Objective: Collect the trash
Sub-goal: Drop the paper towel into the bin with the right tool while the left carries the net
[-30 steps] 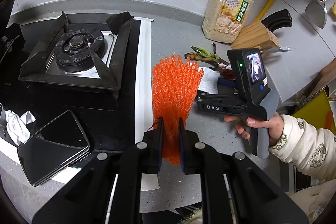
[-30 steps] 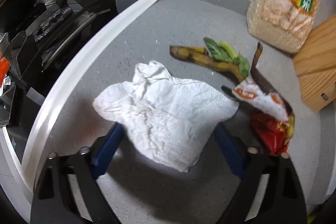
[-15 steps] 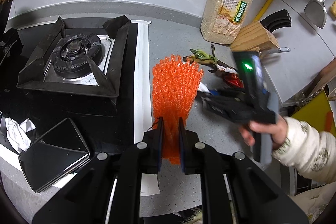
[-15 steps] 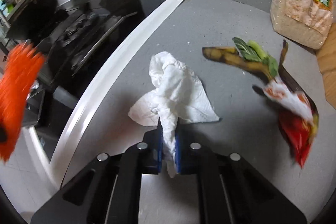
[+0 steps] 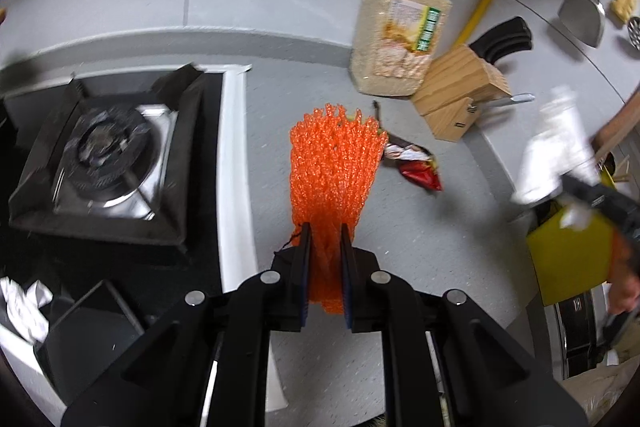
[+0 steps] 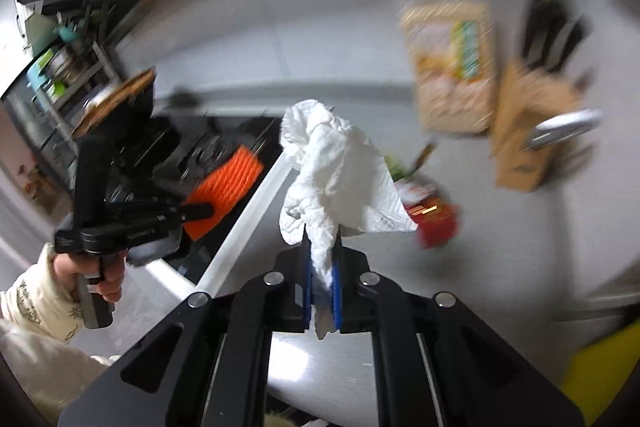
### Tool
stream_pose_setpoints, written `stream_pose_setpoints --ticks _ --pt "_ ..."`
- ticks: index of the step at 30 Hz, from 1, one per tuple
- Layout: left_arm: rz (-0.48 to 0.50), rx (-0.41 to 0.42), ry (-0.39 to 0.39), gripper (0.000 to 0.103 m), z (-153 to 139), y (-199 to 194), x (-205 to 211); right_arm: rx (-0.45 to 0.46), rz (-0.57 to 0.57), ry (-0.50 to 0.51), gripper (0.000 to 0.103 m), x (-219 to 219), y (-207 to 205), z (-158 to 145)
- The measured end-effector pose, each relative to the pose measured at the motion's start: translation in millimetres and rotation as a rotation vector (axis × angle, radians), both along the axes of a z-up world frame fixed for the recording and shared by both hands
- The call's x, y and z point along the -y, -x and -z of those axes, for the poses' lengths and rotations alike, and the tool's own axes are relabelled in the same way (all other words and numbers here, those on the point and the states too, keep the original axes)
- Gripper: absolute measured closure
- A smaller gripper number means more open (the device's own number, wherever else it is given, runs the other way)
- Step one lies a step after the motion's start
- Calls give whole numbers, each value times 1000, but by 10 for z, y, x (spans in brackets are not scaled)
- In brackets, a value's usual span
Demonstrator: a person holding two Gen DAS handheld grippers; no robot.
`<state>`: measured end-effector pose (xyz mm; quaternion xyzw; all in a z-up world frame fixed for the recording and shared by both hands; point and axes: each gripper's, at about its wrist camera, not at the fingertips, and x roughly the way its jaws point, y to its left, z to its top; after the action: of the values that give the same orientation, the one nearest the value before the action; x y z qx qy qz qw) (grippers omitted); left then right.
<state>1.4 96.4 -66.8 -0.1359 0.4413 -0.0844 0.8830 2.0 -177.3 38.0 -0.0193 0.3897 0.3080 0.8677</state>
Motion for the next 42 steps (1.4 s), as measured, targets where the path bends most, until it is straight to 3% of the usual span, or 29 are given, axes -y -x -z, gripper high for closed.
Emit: stream_pose_setpoints --ticks 1,6,9,13,16,17,18,19,22,25,27,30,33,37,40,42 --pt "9 6 -4 89 -5 -31 31 40 37 9 97 163 52 -112" --pt "49 10 -15 89 -1 -138 183 239 464 13 97 1478 376 -898" --pt "68 8 -18 89 6 -180 247 302 665 112 97 2066 612 -1184" --pt "97 16 -23 89 -8 -247 347 217 866 234 96 2615 732 -1163" --pt "118 20 -21 89 -11 -294 425 24 952 347 96 2825 609 -898" --pt "124 20 -19 89 -10 -308 448 -40 970 369 90 2883 569 -780" --pt "131 21 -19 89 -11 -322 475 -59 987 376 54 2916 548 -730" --pt "134 22 -20 89 -16 -333 500 -71 1010 384 30 2950 541 -690" --pt "147 24 -20 89 -35 -337 556 -12 1053 391 21 2988 564 -783" --pt "182 39 -21 89 -100 -340 644 72 1126 382 19 3062 626 -938" --pt "256 88 -13 89 -258 -303 804 146 1204 327 16 3114 708 -1063" --pt "448 212 6 89 -664 -241 1296 219 1292 217 13 3227 889 -1215" --pt "661 339 94 89 -1164 -243 2002 274 1345 146 8 3278 1037 -1281" --pt "894 481 75 89 -1666 -198 3065 323 1408 128 8 3362 1269 -1344" --pt "1047 468 75 89 -1803 -188 3847 343 1455 110 8 3463 1513 -1339" --pt "1108 403 88 89 -1744 -223 4227 357 1482 123 8 3488 1688 -1345"
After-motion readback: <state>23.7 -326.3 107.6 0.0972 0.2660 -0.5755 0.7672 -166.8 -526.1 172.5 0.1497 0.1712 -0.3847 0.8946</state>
